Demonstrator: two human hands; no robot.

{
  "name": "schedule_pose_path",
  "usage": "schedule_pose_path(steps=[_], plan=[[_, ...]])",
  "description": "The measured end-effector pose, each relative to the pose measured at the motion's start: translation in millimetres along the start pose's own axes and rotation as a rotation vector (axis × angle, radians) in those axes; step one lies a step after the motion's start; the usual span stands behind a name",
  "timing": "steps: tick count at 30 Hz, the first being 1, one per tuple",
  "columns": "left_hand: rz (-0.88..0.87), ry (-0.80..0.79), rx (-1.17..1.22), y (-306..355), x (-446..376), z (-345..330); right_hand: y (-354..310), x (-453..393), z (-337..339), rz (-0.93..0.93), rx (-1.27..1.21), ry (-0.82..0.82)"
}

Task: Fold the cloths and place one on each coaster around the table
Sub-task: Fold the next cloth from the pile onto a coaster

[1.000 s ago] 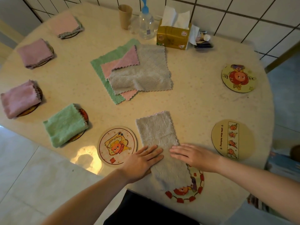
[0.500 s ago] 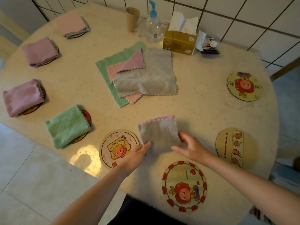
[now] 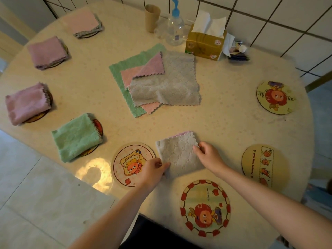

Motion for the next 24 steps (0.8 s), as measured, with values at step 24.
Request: schedule_pose_path(steps=[24], plan=[[-0.802,0.307,-1.182,4,-5,-1,-28,-23,-12,0.234,0.819,0.225]])
Point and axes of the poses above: each hand's wrist, its own x-axis away from the middle knuckle, its own z-axis out of the back of the hand, y = z × x, the point moved 2 cm from there along -x, towards the middle knuckle, and after that the axes turned 2 degrees about -x, right-handed, at the moved point
